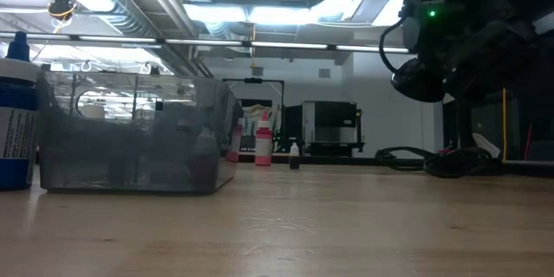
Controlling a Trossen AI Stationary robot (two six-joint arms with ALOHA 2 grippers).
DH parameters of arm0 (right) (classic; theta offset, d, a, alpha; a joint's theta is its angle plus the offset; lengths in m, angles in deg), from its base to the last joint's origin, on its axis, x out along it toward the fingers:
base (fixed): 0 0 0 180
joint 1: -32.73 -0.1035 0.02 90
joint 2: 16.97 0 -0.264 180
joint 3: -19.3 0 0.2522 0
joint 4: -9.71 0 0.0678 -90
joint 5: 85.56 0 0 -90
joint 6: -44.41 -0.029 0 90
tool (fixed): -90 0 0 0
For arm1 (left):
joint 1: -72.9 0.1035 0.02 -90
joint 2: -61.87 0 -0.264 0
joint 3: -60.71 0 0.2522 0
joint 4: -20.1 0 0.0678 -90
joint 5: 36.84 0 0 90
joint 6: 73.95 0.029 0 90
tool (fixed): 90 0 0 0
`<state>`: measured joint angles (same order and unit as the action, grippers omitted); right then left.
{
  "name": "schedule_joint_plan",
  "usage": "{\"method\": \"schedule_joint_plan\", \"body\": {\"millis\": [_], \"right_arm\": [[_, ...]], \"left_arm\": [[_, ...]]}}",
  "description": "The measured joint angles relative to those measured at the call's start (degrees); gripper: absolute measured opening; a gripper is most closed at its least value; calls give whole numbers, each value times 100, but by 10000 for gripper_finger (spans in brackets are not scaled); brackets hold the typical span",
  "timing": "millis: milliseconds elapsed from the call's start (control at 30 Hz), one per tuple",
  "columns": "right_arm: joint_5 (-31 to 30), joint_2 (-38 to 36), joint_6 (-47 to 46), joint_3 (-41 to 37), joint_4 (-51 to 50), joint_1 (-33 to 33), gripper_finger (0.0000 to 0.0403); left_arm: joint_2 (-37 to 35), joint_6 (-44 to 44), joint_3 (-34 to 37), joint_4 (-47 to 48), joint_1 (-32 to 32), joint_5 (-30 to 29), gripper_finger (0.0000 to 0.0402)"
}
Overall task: Pick & Place food coloring
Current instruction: Put the orange food coloring bottle into the bin
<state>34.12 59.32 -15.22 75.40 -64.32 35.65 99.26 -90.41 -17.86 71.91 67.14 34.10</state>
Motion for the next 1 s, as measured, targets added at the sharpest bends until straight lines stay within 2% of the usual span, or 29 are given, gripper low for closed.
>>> {"method": "schedule_joint_plan", "body": {"millis": [167,300,700,833,900,1000], "right_arm": [[-1,2,-10,0,0,0,225],[-1,2,-17,0,10,-2,225],[71,4,-137,0,104,-2,225],[29,4,-143,2,140,-2,225],[7,4,-163,2,142,-2,225],[3,5,-164,2,164,-2,225]], "left_arm": [[-962,165,469,41,-19,385,155],[-1817,199,981,-125,-20,418,155],[-3658,477,2523,-188,-17,-1244,155],[-3725,408,2843,73,-13,-1635,155],[-3667,429,2952,-224,-9,-1727,155],[-3729,428,3182,-120,-14,-1797,155]]}}
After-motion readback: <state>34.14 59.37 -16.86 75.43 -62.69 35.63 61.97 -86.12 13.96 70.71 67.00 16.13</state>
